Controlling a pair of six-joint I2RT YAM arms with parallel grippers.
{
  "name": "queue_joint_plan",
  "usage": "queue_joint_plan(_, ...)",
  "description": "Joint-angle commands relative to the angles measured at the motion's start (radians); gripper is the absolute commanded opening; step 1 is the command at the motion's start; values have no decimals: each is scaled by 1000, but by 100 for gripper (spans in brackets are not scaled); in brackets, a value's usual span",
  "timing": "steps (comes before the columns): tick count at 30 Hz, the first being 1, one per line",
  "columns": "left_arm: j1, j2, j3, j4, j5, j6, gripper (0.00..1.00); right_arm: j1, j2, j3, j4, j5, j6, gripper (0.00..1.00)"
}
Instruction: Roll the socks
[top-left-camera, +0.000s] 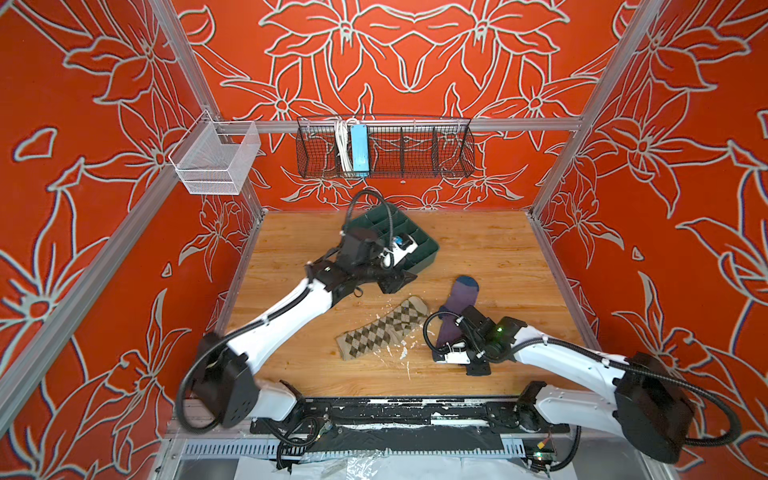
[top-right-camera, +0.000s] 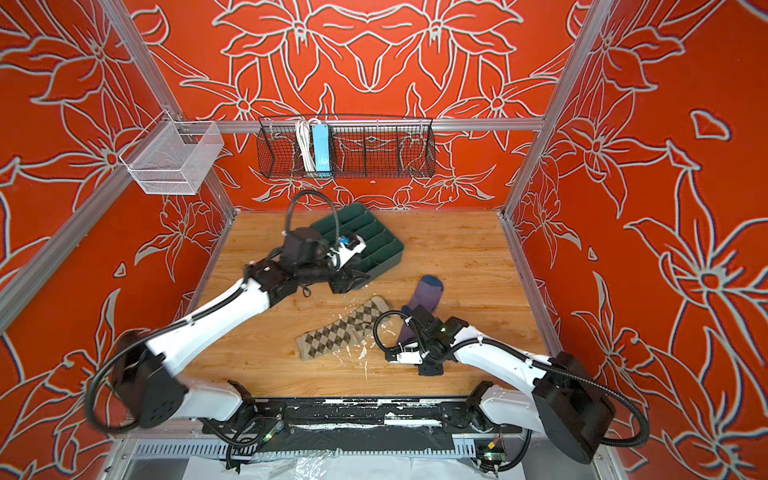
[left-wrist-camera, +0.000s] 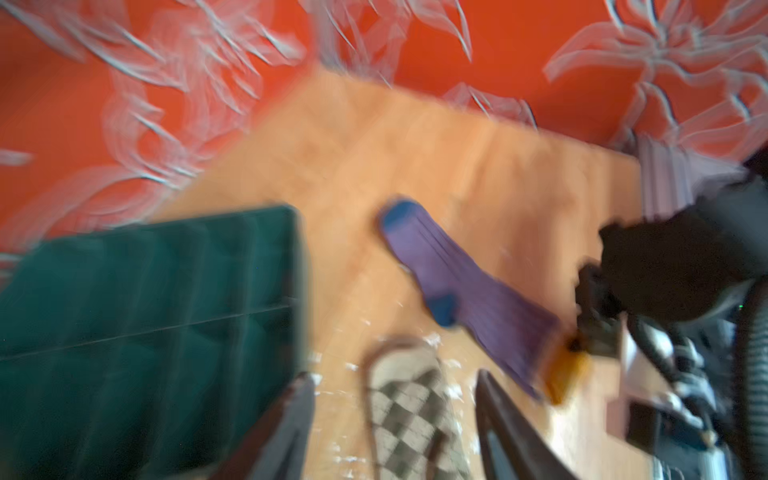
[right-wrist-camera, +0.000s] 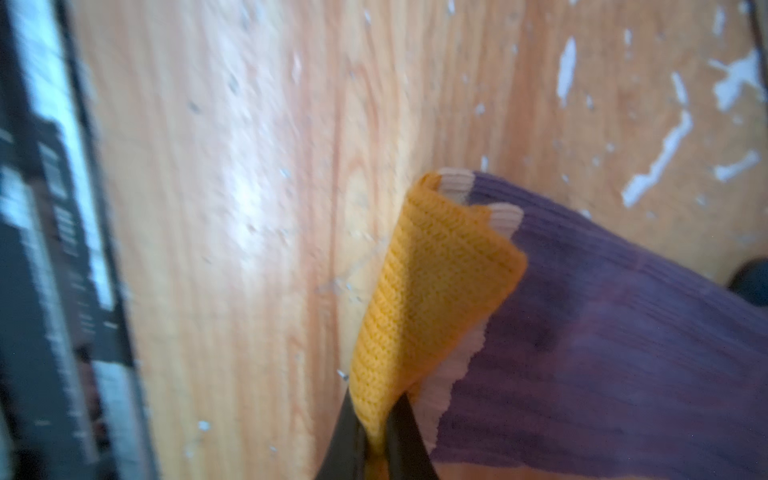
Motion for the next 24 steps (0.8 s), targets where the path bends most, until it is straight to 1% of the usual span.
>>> queue_joint_plan(1,-16,-171,-85,154,-67,184,67,5,67,48,-83,-175,62,0)
queue_joint_plan(2,-25,-215,-85,106,-19,265,67,5,88,64,-98,-197,71,0)
queue_joint_plan(3,-51,-250,-88,60,-3,346,67,6,106,74,-110,-218,77,0)
queue_joint_plan(4,-90,-273,-95,32,-19,420,67,6,117,79,-113,-227,82,0)
queue_joint_plan(6,-205,-296,-132,-14,-89,591,68,4,148,84,-113,-244,90,0)
queue_joint_plan(7,-262,-296,-150,-31,-128,646,68,4,162,84,-107,-248,88,0)
queue_joint_plan(8,-336,-291,-183,-36,-195,699,68,3,175,84,-101,-246,88,0)
queue_joint_plan(9,-403,-285,-231,-10,-255,743,68,-3,192,88,-100,-251,86,0)
queue_joint_plan(12,-561,-272,-419,143,-362,836,68,-28,239,106,-109,-266,75,0)
queue_joint_plan(14,-645,-253,-525,254,-419,876,68,-54,271,122,-124,-279,62,0)
queue_joint_plan(16,-701,-220,-583,321,-442,869,68,-86,305,148,-142,-300,53,0)
queue_joint_plan(18,-714,-181,-606,372,-445,843,68,-113,339,177,-164,-323,46,0)
queue_joint_plan(21,-717,-96,-576,391,-470,788,67,-143,377,212,-191,-335,43,0)
queue_joint_plan(24,-717,2,-556,447,-482,745,66,-160,380,218,-192,-333,46,0)
